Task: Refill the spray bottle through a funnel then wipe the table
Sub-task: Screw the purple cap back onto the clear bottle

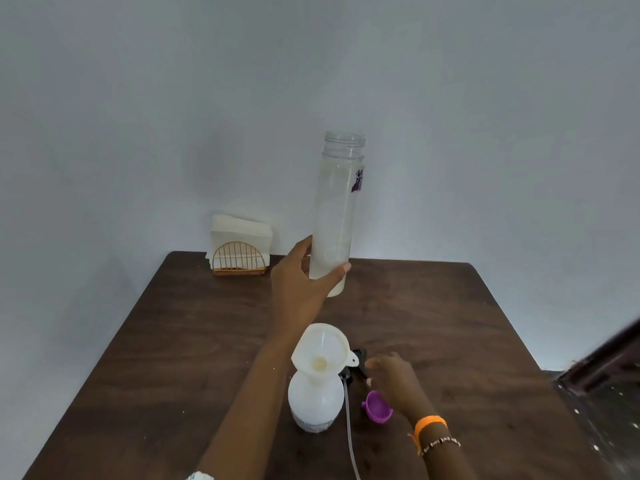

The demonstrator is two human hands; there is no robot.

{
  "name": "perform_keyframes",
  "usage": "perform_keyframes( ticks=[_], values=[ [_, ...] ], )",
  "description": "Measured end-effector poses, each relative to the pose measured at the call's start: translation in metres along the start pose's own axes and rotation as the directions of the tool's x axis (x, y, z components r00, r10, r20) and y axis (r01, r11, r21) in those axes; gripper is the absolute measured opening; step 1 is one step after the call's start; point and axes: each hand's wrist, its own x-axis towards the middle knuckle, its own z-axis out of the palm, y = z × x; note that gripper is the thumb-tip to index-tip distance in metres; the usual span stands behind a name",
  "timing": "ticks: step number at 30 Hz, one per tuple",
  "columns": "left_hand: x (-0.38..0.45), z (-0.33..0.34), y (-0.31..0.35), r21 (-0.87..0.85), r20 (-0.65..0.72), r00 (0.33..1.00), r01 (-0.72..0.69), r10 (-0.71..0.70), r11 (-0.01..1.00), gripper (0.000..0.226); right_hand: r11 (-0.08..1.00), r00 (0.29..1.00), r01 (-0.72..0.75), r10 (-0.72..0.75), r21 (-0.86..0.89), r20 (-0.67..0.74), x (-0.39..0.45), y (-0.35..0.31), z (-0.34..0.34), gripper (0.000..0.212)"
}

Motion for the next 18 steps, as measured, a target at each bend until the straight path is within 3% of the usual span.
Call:
perform_keyframes(
  ticks=[3, 6, 13, 18],
  values=[
    [-0.003, 0.0, -0.001, 0.028, 0.014, 1.0, 0.007, -0.007, 1.0, 0.066, 0.995, 0.989, -0.063, 0.072, -0.073, 0.13, -0.004, 0.009, 0.025, 0.047],
    [-0.005, 0.0, -0.003, 0.034, 0.026, 1.0, 0.007, -0.008, 0.999, 0.064, 0.993, 0.987, -0.09, 0.098, -0.073, 0.129, -0.01, 0.012, 0.038, 0.052],
    [-0.008, -0.002, -0.006, 0.028, 0.035, 0.999, 0.021, -0.022, 0.999, 0.064, 1.0, 0.996, -0.019, 0.021, 0.018, -0.085, -0.012, 0.011, 0.033, 0.031],
    [-0.009, -0.004, -0.007, 0.003, 0.017, 0.999, 0.035, -0.036, 0.999, 0.063, 0.951, 0.954, 0.063, 0.032, 0.304, -0.297, -0.011, -0.011, -0.012, 0.037]
  ],
)
